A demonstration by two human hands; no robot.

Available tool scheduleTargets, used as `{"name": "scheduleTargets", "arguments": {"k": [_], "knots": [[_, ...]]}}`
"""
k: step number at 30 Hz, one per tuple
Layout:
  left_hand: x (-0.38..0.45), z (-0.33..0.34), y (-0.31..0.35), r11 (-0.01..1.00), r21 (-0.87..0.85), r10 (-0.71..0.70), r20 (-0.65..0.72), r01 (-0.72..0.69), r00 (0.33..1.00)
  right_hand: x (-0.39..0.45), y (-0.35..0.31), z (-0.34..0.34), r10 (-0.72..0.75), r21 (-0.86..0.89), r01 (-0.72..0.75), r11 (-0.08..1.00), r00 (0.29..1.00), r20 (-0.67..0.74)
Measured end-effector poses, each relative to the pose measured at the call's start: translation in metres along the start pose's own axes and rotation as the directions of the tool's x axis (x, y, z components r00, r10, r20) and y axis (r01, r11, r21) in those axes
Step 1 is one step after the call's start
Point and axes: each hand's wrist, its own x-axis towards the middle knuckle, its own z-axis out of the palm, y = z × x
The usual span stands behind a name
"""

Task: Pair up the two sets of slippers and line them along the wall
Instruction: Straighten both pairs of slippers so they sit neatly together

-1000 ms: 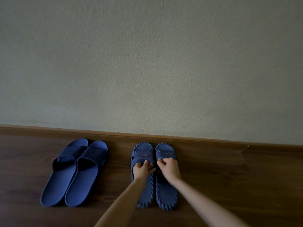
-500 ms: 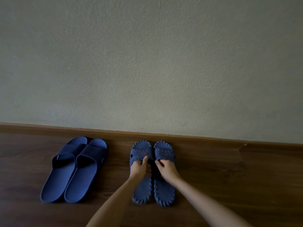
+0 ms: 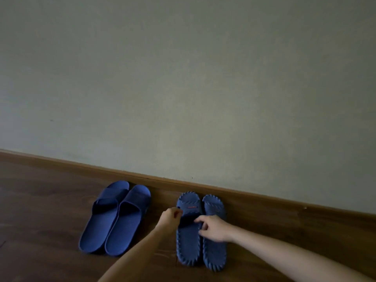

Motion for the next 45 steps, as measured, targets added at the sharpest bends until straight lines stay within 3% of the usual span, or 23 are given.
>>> {"name": "scheduleTargets", "arguments": {"k": [6,9,12,16,20,23,28,35,45], "knots": [[0.005,-0.026,0.002,0.996,0.037,0.082,0.050,-0.084,0.995,0.021,-0.056,0.016,0.019,0.096,-0.002,0.995,0.984,-0.178],[0.011,-0.046,-0.016,0.993,0.108,0.068,-0.120,-0.055,0.990,0.052,-0.070,0.045,0.051,0.167,-0.009,0.986,0.966,-0.252],[0.010,-0.071,-0.047,0.978,0.206,0.090,-0.345,-0.018,0.934,0.080,-0.087,0.072,0.072,0.218,-0.017,0.976,0.966,-0.247],[0.009,-0.113,-0.100,0.966,0.221,-0.015,-0.477,0.137,0.879,0.107,-0.119,0.087,0.060,0.221,-0.002,0.975,0.964,-0.260],[0.001,-0.153,-0.145,0.907,0.197,-0.247,-0.465,0.372,0.850,0.124,-0.142,0.100,0.032,0.161,0.005,0.987,0.973,-0.226],[0.008,-0.171,-0.172,0.863,0.025,-0.461,-0.372,0.505,0.806,0.143,-0.154,0.106,0.110,0.210,-0.062,0.976,0.969,-0.222],[0.015,-0.179,-0.193,0.880,-0.009,-0.444,-0.365,0.474,0.818,0.158,-0.163,0.108,0.252,0.246,-0.176,0.953,0.911,-0.326],[0.018,-0.169,-0.191,0.928,-0.035,-0.356,-0.371,0.370,0.858,0.166,-0.156,0.113,0.267,0.250,-0.180,0.951,0.887,-0.377],[0.012,-0.134,-0.164,0.919,0.015,-0.355,-0.397,0.393,0.846,0.154,-0.130,0.102,0.264,0.087,-0.252,0.964,0.847,-0.462]]}}
